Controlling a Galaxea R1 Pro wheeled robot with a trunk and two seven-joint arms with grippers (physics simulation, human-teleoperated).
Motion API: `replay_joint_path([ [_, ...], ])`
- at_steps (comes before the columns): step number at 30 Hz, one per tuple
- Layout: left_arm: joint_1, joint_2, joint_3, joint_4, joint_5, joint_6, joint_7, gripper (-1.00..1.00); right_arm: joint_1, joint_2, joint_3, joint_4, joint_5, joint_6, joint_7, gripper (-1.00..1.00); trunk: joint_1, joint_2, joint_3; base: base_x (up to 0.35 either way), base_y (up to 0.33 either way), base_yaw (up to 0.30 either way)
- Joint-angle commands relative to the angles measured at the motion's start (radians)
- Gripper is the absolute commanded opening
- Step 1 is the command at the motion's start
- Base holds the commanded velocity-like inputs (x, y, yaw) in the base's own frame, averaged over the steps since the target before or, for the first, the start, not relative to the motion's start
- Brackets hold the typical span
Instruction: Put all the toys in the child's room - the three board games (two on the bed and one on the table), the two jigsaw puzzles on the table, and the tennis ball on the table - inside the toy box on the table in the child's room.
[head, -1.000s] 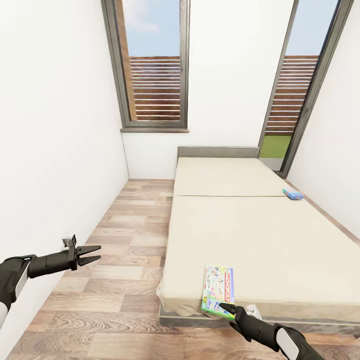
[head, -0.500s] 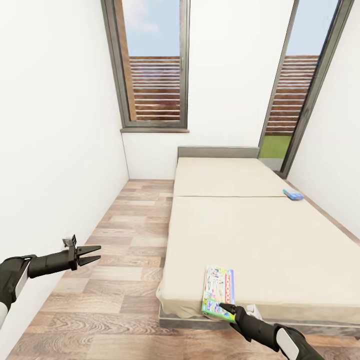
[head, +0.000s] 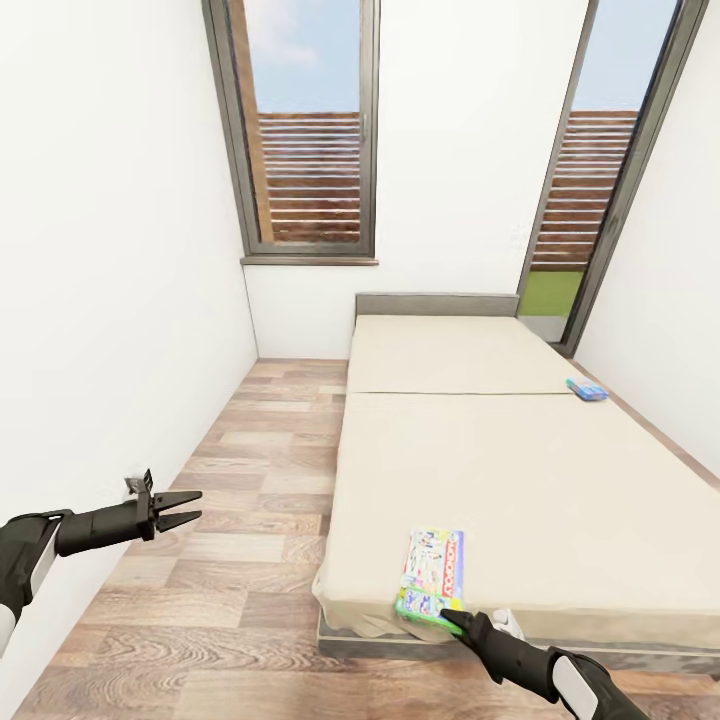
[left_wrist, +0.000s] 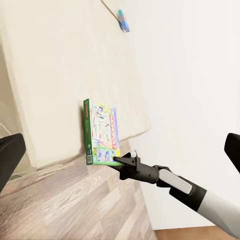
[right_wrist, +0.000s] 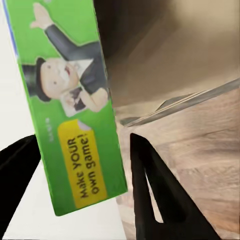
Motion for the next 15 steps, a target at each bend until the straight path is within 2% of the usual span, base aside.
replay_joint_path([
  [1, -0.001, 0.0, 0.001, 0.0, -0.004, 0.01, -0.006, 1.0, -0.001, 0.0, -0.005, 0.0, 0.001, 0.005, 0.0, -1.0, 0.0, 0.0, -0.001, 0.0, 0.0, 0.0],
  [5, -0.001, 0.0, 0.001, 0.0, -0.004, 0.012, -0.006, 1.0, -0.001, 0.0, -0.004, 0.0, 0.001, 0.005, 0.0, -1.0, 0.0, 0.0, -0.001, 0.0, 0.0, 0.0],
  [15, -0.001, -0.001, 0.001, 0.0, -0.004, 0.01, -0.006, 1.0, -0.001, 0.0, -0.005, 0.0, 0.001, 0.005, 0.001, -1.0, -0.038, 0.07, 0.03, 0.0, 0.0, 0.0],
])
